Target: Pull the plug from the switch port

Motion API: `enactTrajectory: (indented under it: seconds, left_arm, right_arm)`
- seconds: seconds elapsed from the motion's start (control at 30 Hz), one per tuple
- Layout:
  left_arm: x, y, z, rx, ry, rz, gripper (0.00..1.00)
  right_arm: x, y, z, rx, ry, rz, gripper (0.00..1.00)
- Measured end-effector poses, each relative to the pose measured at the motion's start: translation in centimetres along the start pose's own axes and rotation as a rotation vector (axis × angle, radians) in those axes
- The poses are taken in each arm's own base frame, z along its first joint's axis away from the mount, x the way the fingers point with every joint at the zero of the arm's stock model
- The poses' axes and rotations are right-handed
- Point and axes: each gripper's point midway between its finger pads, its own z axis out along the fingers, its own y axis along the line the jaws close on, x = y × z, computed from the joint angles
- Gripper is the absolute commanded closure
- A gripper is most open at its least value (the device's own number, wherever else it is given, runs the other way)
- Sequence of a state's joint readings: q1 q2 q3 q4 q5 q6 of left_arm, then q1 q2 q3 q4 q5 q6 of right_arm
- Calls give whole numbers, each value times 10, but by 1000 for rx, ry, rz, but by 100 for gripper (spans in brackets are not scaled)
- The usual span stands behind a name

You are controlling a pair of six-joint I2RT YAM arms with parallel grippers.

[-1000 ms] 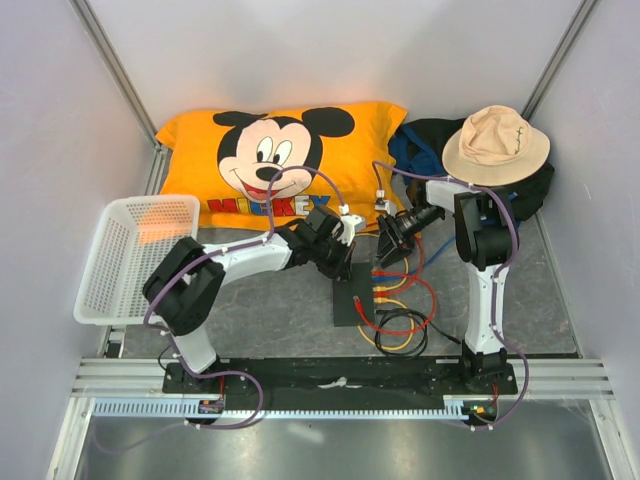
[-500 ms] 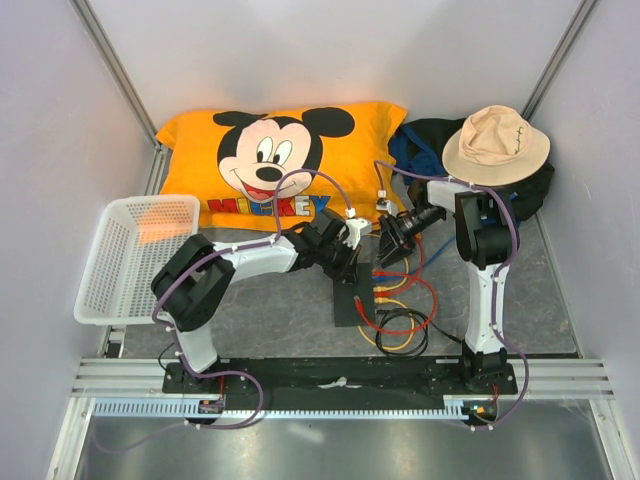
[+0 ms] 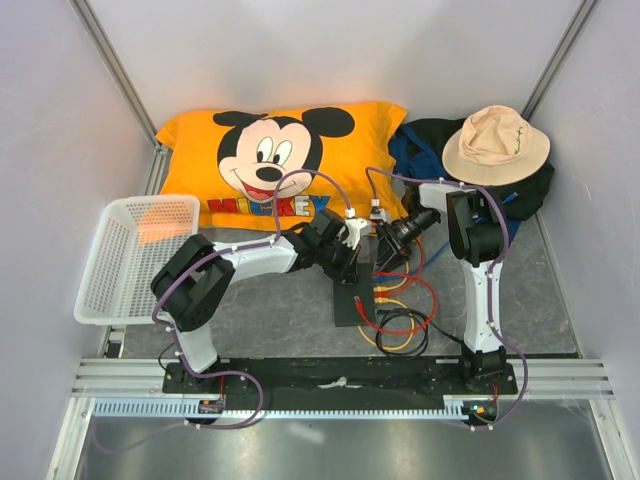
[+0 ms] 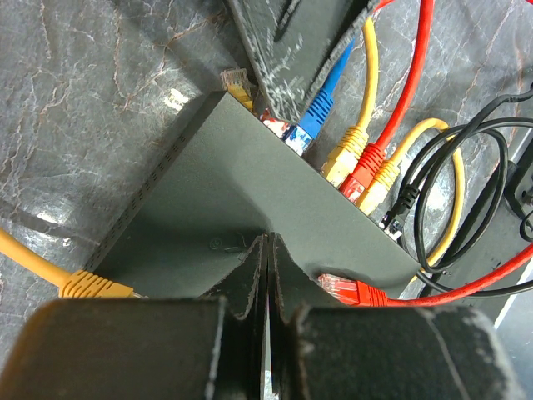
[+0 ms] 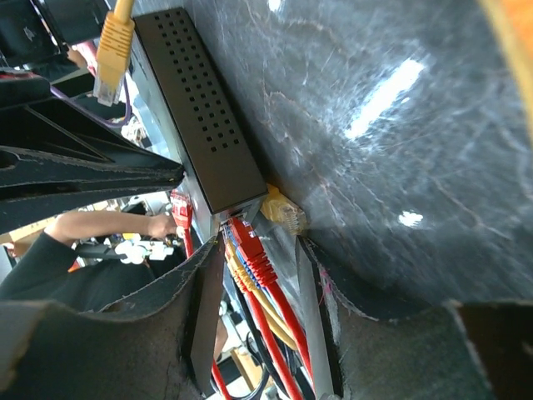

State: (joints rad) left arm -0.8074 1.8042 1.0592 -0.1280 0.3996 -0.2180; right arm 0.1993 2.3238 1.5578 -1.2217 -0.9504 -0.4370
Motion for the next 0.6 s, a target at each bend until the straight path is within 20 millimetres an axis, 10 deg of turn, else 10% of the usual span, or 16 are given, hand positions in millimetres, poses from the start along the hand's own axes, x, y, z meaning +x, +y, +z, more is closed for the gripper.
enactTrajectory:
  seconds: [0.43,0.6]
  left_arm:
    - [-1,0,2,5,-7,3,98]
    - [-1,0,2,5,-7,3,98]
  right_arm:
    - [6,-1,3,-15,24,14,59]
    - [6,0,5,-30,32,28,90]
